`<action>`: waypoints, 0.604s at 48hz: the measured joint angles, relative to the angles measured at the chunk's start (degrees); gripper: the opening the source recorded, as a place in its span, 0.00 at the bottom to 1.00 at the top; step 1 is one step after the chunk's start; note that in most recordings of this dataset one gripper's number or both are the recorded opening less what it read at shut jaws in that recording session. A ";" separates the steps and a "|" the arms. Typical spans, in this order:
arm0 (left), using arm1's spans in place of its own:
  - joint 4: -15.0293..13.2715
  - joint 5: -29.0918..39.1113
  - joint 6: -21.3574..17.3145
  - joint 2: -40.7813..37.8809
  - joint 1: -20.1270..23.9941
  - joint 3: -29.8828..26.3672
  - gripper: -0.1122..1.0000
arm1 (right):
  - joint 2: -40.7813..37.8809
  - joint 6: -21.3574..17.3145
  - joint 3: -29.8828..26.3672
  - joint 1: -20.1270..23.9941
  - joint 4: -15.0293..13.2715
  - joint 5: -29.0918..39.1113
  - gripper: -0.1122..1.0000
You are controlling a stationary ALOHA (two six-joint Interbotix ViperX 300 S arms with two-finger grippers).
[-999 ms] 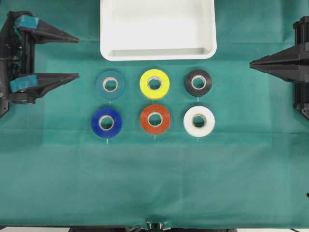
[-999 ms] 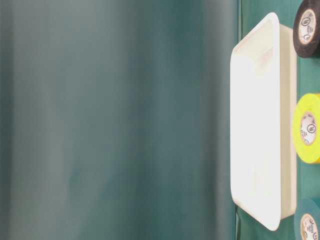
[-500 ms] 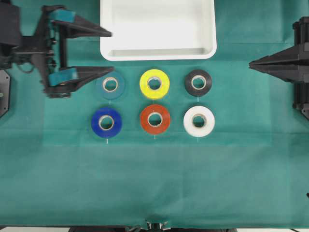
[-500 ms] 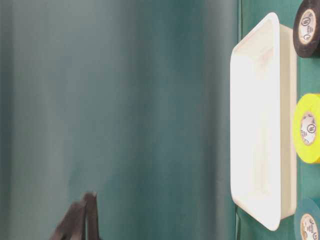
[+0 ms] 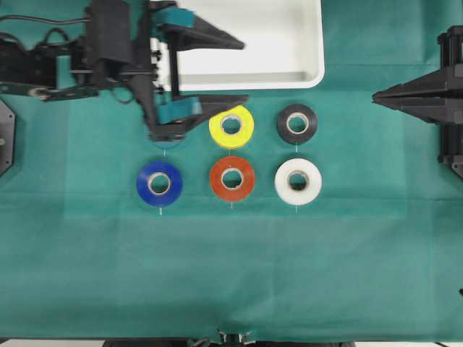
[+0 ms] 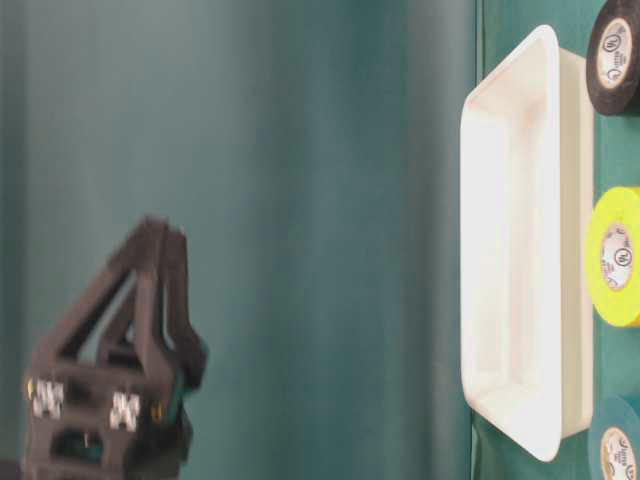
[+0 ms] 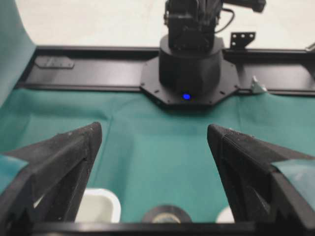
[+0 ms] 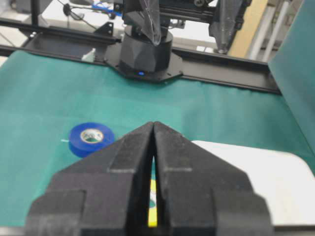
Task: Place the tape from the fixed location into the white case.
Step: 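Swing the left gripper over the tape rolls toward the black roll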
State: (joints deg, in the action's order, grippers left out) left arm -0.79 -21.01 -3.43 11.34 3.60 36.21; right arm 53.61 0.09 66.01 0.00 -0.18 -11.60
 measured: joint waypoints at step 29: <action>0.00 4.92 -1.14 -11.16 1.49 -13.62 0.96 | -0.09 0.00 0.00 -0.09 0.00 0.26 0.10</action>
State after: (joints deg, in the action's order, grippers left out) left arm -0.79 -16.08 -4.57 0.18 5.10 22.59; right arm 53.53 0.09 66.01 -0.09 -0.18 -11.34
